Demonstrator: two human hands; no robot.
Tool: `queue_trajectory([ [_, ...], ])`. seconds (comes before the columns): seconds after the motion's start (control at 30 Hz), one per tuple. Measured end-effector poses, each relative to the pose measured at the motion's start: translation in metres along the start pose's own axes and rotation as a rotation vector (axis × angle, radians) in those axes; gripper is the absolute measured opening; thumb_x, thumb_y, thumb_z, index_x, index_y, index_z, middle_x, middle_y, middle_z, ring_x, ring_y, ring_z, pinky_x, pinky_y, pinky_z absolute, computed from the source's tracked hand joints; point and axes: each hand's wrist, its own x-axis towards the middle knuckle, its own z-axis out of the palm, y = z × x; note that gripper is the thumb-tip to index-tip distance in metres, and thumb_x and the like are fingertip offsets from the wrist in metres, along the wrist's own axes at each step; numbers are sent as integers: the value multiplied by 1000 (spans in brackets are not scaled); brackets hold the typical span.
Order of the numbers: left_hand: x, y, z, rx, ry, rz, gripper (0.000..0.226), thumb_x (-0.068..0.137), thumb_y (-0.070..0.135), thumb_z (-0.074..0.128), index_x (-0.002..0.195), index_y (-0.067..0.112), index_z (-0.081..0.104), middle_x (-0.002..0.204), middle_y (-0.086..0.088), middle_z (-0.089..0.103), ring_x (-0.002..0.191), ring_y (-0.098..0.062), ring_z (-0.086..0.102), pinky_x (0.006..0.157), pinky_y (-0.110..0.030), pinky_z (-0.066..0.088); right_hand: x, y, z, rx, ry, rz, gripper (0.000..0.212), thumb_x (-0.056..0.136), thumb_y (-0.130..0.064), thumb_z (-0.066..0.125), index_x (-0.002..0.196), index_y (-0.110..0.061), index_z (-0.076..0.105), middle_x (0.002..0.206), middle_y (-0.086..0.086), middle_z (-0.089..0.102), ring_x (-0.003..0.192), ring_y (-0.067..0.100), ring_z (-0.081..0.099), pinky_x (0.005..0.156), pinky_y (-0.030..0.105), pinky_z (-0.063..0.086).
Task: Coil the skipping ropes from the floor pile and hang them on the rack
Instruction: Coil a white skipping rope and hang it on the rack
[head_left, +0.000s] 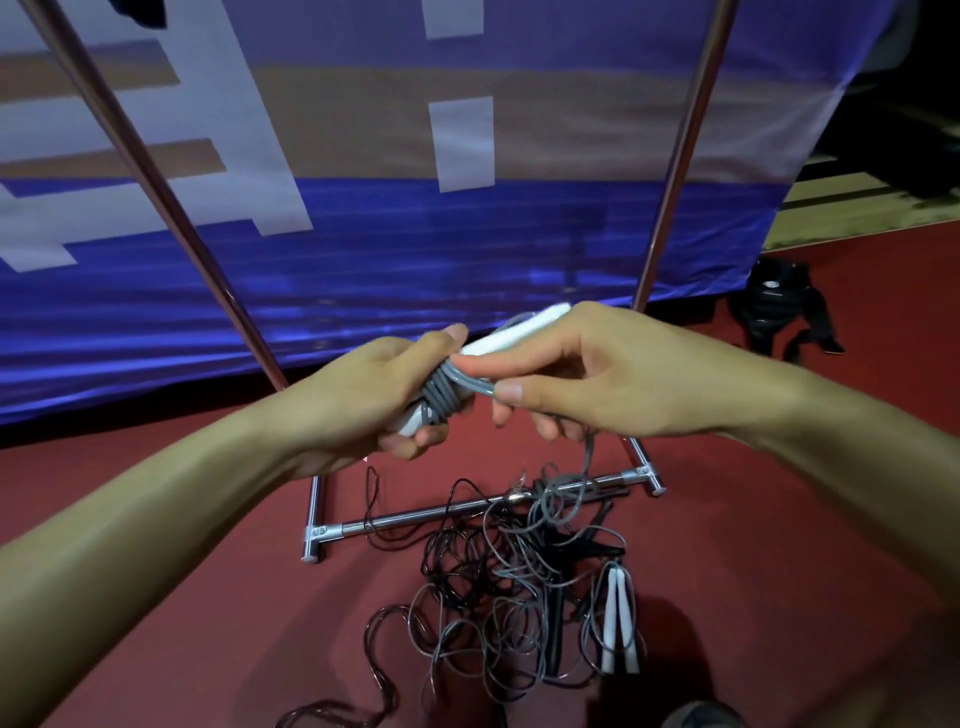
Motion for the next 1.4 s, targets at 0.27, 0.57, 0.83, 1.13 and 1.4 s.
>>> queue_trajectory([
  [0.27, -1, 5, -4, -105, 52, 73, 58, 110, 43, 31, 90, -1, 63, 53, 0, 56, 37, -8, 40, 38, -19, 25, 0, 18, 1, 64, -27, 137, 20, 106, -16, 53, 95, -9, 69, 73, 1, 73, 64, 13, 70, 61, 24, 56],
  [0.57, -6, 6, -18, -64, 17, 162, 54, 100, 45, 45, 107, -3, 68, 55, -4, 50, 38, -10, 32, 41, -22, 19, -1, 61, -11, 326, -335, 256, 39, 105, -42, 46, 97, -11, 68, 66, -6, 42, 58, 9, 34, 59, 20, 38],
  [0.83, -8, -5, -23, -80, -180, 197, 31, 96, 38, 55, 99, 7, 58, 91, -16, 67, 58, -17, 59, 45, -19, 35, 13, 77, -21, 526, -393, 384, 31, 92, -38, 62, 63, -25, 62, 66, 0, 42, 61, 10, 35, 62, 21, 36],
  [1.13, -6, -9, -3, 266, -272, 24, 19, 99, 31, 62, 96, 12, 61, 63, 2, 62, 56, -13, 52, 47, -22, 38, 33, 41, -28, -183, -35, 223, 42, 95, -59, 62, 75, -25, 77, 70, -8, 71, 65, 7, 61, 72, 28, 49],
  [1.4, 5, -16, 2, 359, -288, -14, 22, 95, 30, 73, 104, 10, 71, 68, -11, 54, 59, -26, 42, 43, -23, 33, 31, -3, -9, -509, 108, 21, 33, 96, -50, 66, 68, -31, 67, 55, -24, 58, 59, 0, 55, 56, 21, 40],
])
